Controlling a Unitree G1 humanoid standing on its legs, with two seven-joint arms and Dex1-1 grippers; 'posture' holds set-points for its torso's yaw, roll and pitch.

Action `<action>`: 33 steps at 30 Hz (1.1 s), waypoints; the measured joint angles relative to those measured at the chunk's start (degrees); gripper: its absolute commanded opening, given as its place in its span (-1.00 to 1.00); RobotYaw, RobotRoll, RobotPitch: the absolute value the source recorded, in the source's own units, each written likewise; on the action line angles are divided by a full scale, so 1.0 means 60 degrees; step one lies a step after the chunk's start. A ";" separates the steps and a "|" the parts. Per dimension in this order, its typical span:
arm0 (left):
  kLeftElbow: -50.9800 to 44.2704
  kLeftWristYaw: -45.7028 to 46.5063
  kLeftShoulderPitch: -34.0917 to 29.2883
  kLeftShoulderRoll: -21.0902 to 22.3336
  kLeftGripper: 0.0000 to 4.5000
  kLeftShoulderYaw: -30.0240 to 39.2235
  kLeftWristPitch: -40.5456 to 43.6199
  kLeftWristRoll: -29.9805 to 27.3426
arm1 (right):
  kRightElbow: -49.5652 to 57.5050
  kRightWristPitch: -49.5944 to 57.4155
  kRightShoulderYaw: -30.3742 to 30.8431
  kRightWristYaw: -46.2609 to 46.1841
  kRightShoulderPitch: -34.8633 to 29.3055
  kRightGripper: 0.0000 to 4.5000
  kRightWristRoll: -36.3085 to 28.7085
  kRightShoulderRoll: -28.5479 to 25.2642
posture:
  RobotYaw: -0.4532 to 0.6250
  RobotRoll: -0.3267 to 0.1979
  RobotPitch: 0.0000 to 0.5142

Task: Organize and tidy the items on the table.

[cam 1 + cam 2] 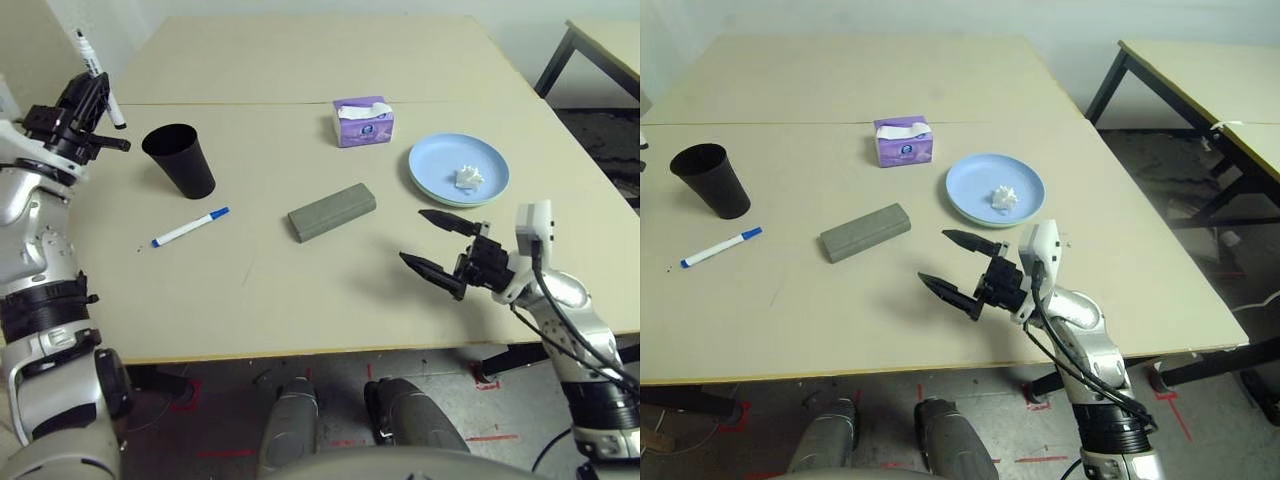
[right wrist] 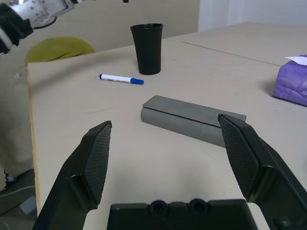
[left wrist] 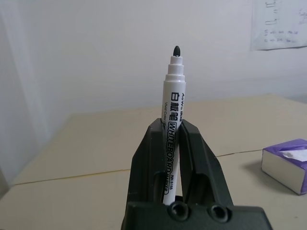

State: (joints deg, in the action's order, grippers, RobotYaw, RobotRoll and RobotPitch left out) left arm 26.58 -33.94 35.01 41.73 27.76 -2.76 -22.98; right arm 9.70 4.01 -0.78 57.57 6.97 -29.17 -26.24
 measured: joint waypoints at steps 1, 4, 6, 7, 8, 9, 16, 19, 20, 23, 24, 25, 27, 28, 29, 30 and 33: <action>0.0268 -0.0006 0.0018 -0.0018 -0.89 0.0000 -0.0200 0.0038 | 0.0086 0.0001 0.0007 0.0065 -0.0042 1.00 0.0001 -0.0062 | -0.23 0.25 -0.47; 0.0872 -0.0027 0.0037 -0.0101 -0.89 -0.0054 -0.0643 0.0179 | 0.0238 0.0001 0.0096 0.0239 -0.0083 1.00 0.0004 -0.0222 | -0.23 0.25 -0.47; 0.1226 -0.0032 0.0066 -0.0132 -0.89 -0.0159 -0.0969 0.0269 | 0.0319 0.0001 0.0167 0.0299 -0.0108 1.00 0.0002 -0.0254 | -0.23 0.25 -0.47; 0.1366 -0.0032 0.0095 -0.0165 -0.89 -0.0171 -0.1091 0.0322 | 0.0360 0.0001 0.0194 0.0325 -0.0109 1.00 0.0002 -0.0259 | -0.23 0.25 -0.47; 0.1530 -0.0033 0.0138 -0.0185 -0.89 -0.0200 -0.1234 0.0374 | 0.0391 0.0001 0.0206 0.0352 -0.0109 1.00 0.0002 -0.0273 | -0.24 0.25 -0.46; 0.1695 -0.0033 0.0174 -0.0206 -0.89 -0.0219 -0.1364 0.0402 | 0.0429 0.0001 0.0211 0.0379 -0.0112 1.00 0.0002 -0.0304 | -0.24 0.25 -0.46; 0.2585 -0.0064 0.0672 -0.0344 -0.89 -0.0356 -0.1950 0.0452 | 0.0641 0.0124 0.0252 0.0456 -0.0192 1.00 -0.0010 -0.0420 | -0.27 0.25 -0.45; 0.2906 -0.0133 0.0914 -0.0356 -0.89 -0.0445 -0.2118 0.0467 | 0.0685 0.0152 0.0258 0.0470 -0.0225 1.00 -0.0014 -0.0472 | -0.28 0.25 -0.45; 0.3061 -0.0148 0.1033 -0.0357 -0.89 -0.0474 -0.2197 0.0469 | 0.0730 0.0170 0.0258 0.0469 -0.0242 1.00 -0.0017 -0.0497 | -0.28 0.25 -0.45; 0.3484 -0.0170 0.1279 -0.0367 -0.89 -0.0535 -0.2424 0.0482 | 0.0860 0.0219 0.0262 0.0465 -0.0277 1.00 -0.0020 -0.0528 | -0.30 0.25 -0.46; 0.3595 -0.0176 0.1305 -0.0392 -0.89 -0.0562 -0.2491 0.0509 | 0.0905 0.0227 0.0267 0.0464 -0.0287 1.00 -0.0020 -0.0529 | -0.29 0.25 -0.45; 0.3678 -0.0189 0.1325 -0.0418 -0.89 -0.0586 -0.2533 0.0534 | 0.0918 0.0236 0.0267 0.0463 -0.0293 1.00 -0.0020 -0.0534 | -0.29 0.25 -0.46; 0.3891 -0.0213 0.1373 -0.0514 -0.89 -0.0689 -0.2628 0.0596 | 0.0936 0.0288 0.0268 0.0459 -0.0297 1.00 -0.0020 -0.0538 | -0.29 0.25 -0.46; 0.3972 -0.0210 0.1384 -0.0544 -0.89 -0.0733 -0.2660 0.0639 | 0.0937 0.0301 0.0267 0.0457 -0.0298 1.00 -0.0020 -0.0539 | -0.29 0.25 -0.46; 0.4037 -0.0207 0.1388 -0.0551 -0.89 -0.0783 -0.2669 0.0684 | 0.0938 0.0306 0.0267 0.0456 -0.0298 1.00 -0.0020 -0.0540 | -0.29 0.25 -0.46; 0.4139 -0.0175 0.1406 -0.0550 -0.89 -0.0860 -0.2682 0.0788 | 0.0938 0.0310 0.0267 0.0453 -0.0298 1.00 -0.0020 -0.0542 | -0.29 0.25 -0.46; 0.4333 -0.0062 0.1413 -0.0551 -0.89 -0.1079 -0.2681 0.0993 | 0.0939 0.0312 0.0267 0.0439 -0.0297 1.00 -0.0021 -0.0542 | -0.28 0.25 -0.47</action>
State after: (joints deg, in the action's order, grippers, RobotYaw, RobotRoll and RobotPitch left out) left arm 52.58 -34.31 43.48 38.42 21.29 -18.84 -17.03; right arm 15.34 5.88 0.83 60.21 5.19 -29.30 -29.50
